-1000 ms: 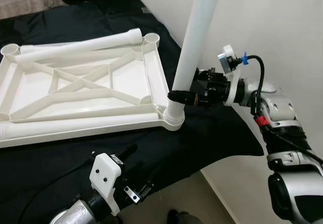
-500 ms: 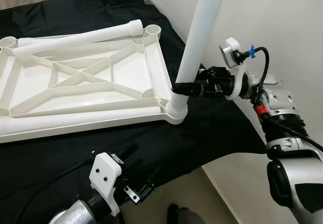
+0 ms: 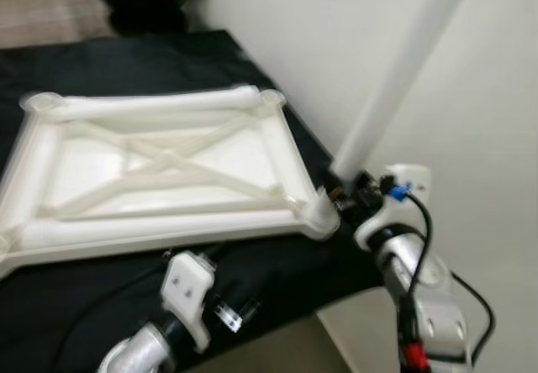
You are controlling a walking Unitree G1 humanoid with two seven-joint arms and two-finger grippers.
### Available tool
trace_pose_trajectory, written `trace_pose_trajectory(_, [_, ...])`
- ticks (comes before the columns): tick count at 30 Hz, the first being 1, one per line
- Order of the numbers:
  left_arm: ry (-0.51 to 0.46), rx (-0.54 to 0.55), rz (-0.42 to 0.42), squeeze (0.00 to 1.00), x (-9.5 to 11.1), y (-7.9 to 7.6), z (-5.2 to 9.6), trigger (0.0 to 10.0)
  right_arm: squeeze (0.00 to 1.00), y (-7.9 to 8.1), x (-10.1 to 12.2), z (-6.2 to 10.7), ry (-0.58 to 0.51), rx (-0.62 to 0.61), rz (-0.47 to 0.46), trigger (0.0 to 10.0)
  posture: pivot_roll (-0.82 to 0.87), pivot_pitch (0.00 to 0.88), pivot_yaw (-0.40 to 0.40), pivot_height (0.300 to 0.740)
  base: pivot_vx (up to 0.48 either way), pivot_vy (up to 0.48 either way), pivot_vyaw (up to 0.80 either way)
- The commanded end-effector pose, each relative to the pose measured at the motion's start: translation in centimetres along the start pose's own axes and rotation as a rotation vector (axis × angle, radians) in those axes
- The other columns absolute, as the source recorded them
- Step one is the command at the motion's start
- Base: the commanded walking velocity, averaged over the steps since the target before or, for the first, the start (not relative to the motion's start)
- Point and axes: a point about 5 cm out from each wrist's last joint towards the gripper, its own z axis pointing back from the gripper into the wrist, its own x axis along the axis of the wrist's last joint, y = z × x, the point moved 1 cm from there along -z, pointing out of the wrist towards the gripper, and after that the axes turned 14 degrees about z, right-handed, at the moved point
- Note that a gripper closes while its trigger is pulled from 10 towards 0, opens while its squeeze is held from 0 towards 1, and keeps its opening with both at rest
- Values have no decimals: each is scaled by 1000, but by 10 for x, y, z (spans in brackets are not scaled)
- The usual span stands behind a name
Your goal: Building children table
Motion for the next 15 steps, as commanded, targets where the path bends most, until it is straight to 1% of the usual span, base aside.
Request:
trace_pose_trajectory(1, [40, 9, 13, 0, -11, 4, 0, 10000, 0, -9, -35, -12, 183, -58, 30, 0, 9, 53, -168, 740, 0, 0, 0])
trace_pose_trajectory(2, [40, 9, 13, 0, -11, 4, 0, 10000, 0, -9, -35, -12, 183, -58, 30, 0, 9, 53, -168, 740, 0, 0, 0])
trace_pose_trajectory(3, [35, 24, 8, 0, -12, 7, -1, 10000, 0, -5, -32, -17, 167, -35, 14, 0, 12, 48, -168, 740, 0, 0, 0])
trace_pose_trajectory(4, [30, 35, 3, 0, -12, 9, -1, 10000, 0, 0, -31, -18, 164, -21, 3, 0, 12, 42, -166, 740, 0, 0, 0])
trace_pose_trajectory(6, [30, 35, 3, 0, -12, 9, -1, 10000, 0, 0, -31, -18, 164, -21, 3, 0, 12, 42, -166, 740, 0, 0, 0])
trace_pose_trajectory(7, [16, 47, -10, 0, -11, 12, -4, 10000, 0, 22, -28, -12, 186, 10, -40, 10000, 11, 46, -155, 740, 0, 0, 0])
trace_pose_trajectory(8, [16, 47, -10, 0, -11, 12, -4, 10000, 0, 22, -28, -12, 186, 10, -40, 10000, 11, 46, -155, 740, 0, 0, 0])
trace_pose_trajectory(9, [11, 48, -14, 0, -12, 12, -5, 10000, 0, 31, -26, -7, 204, 6, -57, 10000, 11, 46, -155, 740, 0, 0, 0])
trace_pose_trajectory(10, [11, 48, -14, 0, -12, 12, -5, 10000, 0, 31, -26, -7, 204, 6, -57, 10000, 11, 46, -155, 740, 0, 0, 0])
trace_pose_trajectory(11, [11, 46, -17, 0, -12, 13, -5, 10000, 0, 39, -20, -3, 198, 40, -78, 10000, 10, 51, -145, 740, 0, 0, 0])
trace_pose_trajectory(12, [11, 46, -17, 0, -12, 13, -5, 10000, 0, 39, -20, -3, 198, 40, -78, 10000, 10, 51, -145, 740, 0, 0, 0])
trace_pose_trajectory(13, [12, 44, -17, 0, -12, 13, -5, 10000, 1000, 44, -15, 0, 181, 78, -93, 10000, 10, 53, -140, 740, 0, 0, 0])
trace_pose_trajectory(14, [16, 40, -14, 0, -12, 13, -3, 10000, 1000, 49, -13, 1, 153, 143, -113, 10000, 10, 61, -133, 740, 0, 0, 0])
trace_pose_trajectory(15, [16, 40, -14, 0, -12, 13, -3, 10000, 1000, 49, -13, 1, 153, 143, -113, 10000, 10, 61, -133, 740, 0, 0, 0])
